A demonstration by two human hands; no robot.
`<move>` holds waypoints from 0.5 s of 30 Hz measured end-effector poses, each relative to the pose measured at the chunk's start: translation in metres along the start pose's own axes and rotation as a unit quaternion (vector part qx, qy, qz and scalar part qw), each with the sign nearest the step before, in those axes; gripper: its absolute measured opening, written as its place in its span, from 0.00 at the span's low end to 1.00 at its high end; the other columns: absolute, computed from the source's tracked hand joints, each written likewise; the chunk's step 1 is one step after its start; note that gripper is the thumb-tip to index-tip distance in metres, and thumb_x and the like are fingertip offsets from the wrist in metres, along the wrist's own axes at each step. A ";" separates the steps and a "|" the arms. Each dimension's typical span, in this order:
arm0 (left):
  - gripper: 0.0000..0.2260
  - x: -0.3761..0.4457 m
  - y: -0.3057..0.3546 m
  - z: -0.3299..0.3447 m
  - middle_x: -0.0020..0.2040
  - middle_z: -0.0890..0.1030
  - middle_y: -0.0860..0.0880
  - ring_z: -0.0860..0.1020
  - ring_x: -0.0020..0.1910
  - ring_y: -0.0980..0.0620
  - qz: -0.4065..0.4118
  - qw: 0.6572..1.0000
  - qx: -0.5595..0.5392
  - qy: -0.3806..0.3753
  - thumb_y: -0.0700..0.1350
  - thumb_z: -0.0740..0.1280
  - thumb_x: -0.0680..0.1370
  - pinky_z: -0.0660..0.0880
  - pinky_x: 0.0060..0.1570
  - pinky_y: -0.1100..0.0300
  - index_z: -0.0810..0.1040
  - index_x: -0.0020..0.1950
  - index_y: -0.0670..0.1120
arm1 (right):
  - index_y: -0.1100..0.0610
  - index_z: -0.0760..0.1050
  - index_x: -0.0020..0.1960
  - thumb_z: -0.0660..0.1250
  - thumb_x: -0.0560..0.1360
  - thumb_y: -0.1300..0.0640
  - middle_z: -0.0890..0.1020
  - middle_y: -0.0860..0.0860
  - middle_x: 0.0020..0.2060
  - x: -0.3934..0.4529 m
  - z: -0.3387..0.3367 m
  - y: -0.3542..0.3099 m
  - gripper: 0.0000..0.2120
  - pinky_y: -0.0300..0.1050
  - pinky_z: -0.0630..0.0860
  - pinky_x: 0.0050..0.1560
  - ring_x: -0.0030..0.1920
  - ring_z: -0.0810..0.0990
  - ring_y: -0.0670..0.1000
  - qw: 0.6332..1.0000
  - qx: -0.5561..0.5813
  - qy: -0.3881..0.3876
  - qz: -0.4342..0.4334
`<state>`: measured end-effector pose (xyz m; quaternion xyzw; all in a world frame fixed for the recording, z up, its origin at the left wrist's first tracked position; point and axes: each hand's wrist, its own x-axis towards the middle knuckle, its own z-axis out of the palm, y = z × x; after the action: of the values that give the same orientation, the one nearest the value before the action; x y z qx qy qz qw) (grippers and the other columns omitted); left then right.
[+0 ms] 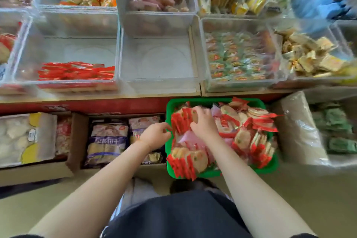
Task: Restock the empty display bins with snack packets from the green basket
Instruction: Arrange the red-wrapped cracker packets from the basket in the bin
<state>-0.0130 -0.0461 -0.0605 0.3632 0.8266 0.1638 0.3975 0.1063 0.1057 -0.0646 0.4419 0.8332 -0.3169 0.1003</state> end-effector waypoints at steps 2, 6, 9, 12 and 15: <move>0.13 0.002 0.018 0.022 0.58 0.82 0.46 0.79 0.57 0.46 -0.028 0.999 -0.017 -0.010 0.45 0.65 0.77 0.74 0.56 0.55 0.81 0.60 0.47 | 0.49 0.60 0.76 0.67 0.74 0.61 0.64 0.60 0.71 0.007 -0.009 0.022 0.33 0.52 0.73 0.63 0.68 0.70 0.62 0.999 -0.007 -0.046 -0.017; 0.15 0.002 0.029 0.045 0.62 0.79 0.45 0.77 0.60 0.45 -0.079 0.996 -0.035 0.003 0.48 0.64 0.78 0.74 0.57 0.55 0.79 0.63 0.47 | 0.45 0.48 0.80 0.74 0.72 0.51 0.56 0.62 0.76 0.028 -0.002 0.030 0.47 0.58 0.66 0.71 0.76 0.58 0.62 0.988 -0.099 -0.091 -0.069; 0.15 0.005 0.028 0.053 0.63 0.79 0.46 0.76 0.61 0.47 -0.107 0.993 -0.043 0.022 0.47 0.64 0.78 0.73 0.56 0.56 0.78 0.64 0.48 | 0.42 0.40 0.80 0.76 0.69 0.44 0.46 0.61 0.79 0.041 0.013 0.029 0.54 0.62 0.66 0.71 0.78 0.55 0.64 0.982 -0.128 -0.132 -0.044; 0.16 0.008 0.027 0.059 0.63 0.78 0.47 0.76 0.60 0.47 -0.134 0.989 -0.053 0.027 0.47 0.63 0.78 0.72 0.53 0.58 0.78 0.65 0.49 | 0.43 0.40 0.79 0.77 0.68 0.44 0.41 0.60 0.79 0.049 0.024 0.030 0.55 0.63 0.65 0.71 0.78 0.52 0.65 0.975 -0.158 -0.151 -0.032; 0.15 0.009 0.023 0.068 0.62 0.78 0.47 0.76 0.59 0.47 -0.158 0.985 -0.066 0.013 0.48 0.62 0.78 0.73 0.57 0.55 0.78 0.64 0.50 | 0.46 0.50 0.76 0.75 0.71 0.51 0.47 0.58 0.79 0.052 0.023 0.034 0.44 0.60 0.70 0.67 0.75 0.58 0.66 0.979 -0.153 -0.127 -0.053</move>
<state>0.0469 -0.0251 -0.0959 0.1992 0.8661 0.1577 0.4305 0.0998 0.1403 -0.1211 0.3328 0.8745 -0.2440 0.2549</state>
